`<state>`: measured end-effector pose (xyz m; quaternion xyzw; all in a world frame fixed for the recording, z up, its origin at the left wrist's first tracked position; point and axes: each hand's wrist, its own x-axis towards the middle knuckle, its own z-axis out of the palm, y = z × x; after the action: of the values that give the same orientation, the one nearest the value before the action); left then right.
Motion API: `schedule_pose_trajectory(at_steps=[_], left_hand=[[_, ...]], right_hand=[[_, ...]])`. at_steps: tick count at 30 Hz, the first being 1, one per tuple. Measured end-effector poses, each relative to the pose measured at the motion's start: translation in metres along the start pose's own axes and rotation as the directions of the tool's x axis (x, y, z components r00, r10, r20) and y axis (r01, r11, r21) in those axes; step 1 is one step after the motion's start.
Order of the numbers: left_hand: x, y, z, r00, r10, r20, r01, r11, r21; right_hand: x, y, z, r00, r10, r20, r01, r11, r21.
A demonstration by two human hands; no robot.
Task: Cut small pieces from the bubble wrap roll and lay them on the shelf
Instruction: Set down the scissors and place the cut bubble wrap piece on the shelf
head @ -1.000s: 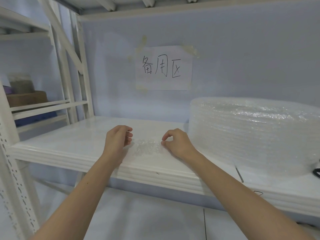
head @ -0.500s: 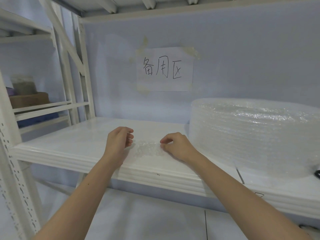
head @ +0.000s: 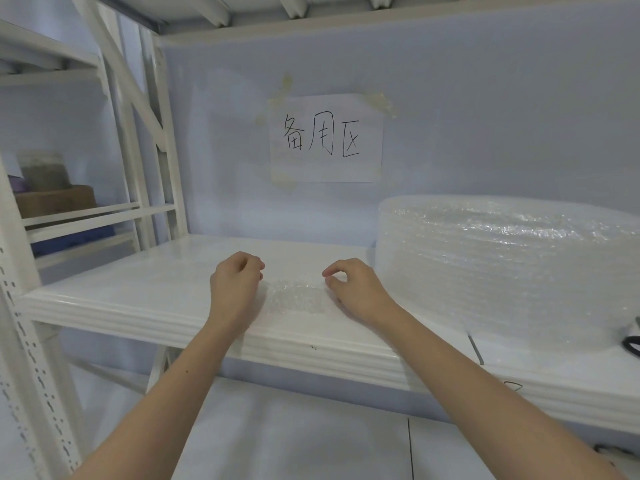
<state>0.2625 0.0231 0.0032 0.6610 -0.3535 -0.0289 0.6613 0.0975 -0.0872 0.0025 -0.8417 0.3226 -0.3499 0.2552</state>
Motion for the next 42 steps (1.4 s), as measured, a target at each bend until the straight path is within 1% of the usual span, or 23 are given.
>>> schedule_pose_trajectory(at_steps=[2,4,6,8,13,18,27,35,39,42], left_hand=[[-0.0016,0.0009,0.0006,1.000,0.008,0.029,-0.010,0.998,0.070],[-0.0013,0.0005,0.0021,0.994,-0.036,0.101,0.023,0.992,0.123],[-0.0006,-0.0008,0.0042,0.982,-0.071,0.175,0.042,0.986,0.164],[0.0006,-0.0024,0.0055,0.975,-0.075,0.211,0.036,0.983,0.182],[0.0036,-0.0043,0.0050,0.972,-0.091,0.217,0.058,0.987,0.151],[0.0044,-0.0059,0.0045,0.968,-0.089,0.237,0.060,0.990,0.128],[0.0011,-0.0020,0.0004,0.974,-0.035,0.222,0.028,0.999,0.036],[0.0031,-0.0054,0.0074,0.969,-0.078,0.234,0.020,0.970,0.243],[0.0029,-0.0062,0.0085,0.964,-0.088,0.250,0.009,0.953,0.304],[0.0034,-0.0065,0.0086,0.967,-0.078,0.244,-0.002,0.950,0.311]], right_hand=[[-0.0009,-0.0001,-0.0002,0.999,-0.005,-0.031,0.005,1.000,0.004],[-0.0029,-0.0012,-0.0006,0.999,-0.003,-0.039,0.004,1.000,0.017],[-0.0043,-0.0023,-0.0011,1.000,0.013,-0.026,-0.012,0.999,0.031],[-0.0056,-0.0032,-0.0012,1.000,0.022,0.004,-0.022,0.999,0.026],[-0.0078,-0.0054,-0.0003,0.998,0.028,0.062,-0.027,1.000,-0.012],[-0.0076,-0.0068,0.0003,0.996,0.038,0.087,-0.039,0.999,0.008],[-0.0076,-0.0068,0.0000,0.994,0.035,0.100,-0.038,0.999,0.024],[-0.0079,-0.0061,0.0004,0.995,0.038,0.096,-0.040,0.999,0.025],[-0.0082,-0.0055,0.0005,0.994,0.031,0.103,-0.034,0.999,0.027],[-0.0080,-0.0051,0.0006,0.994,0.031,0.104,-0.035,0.999,0.035]])
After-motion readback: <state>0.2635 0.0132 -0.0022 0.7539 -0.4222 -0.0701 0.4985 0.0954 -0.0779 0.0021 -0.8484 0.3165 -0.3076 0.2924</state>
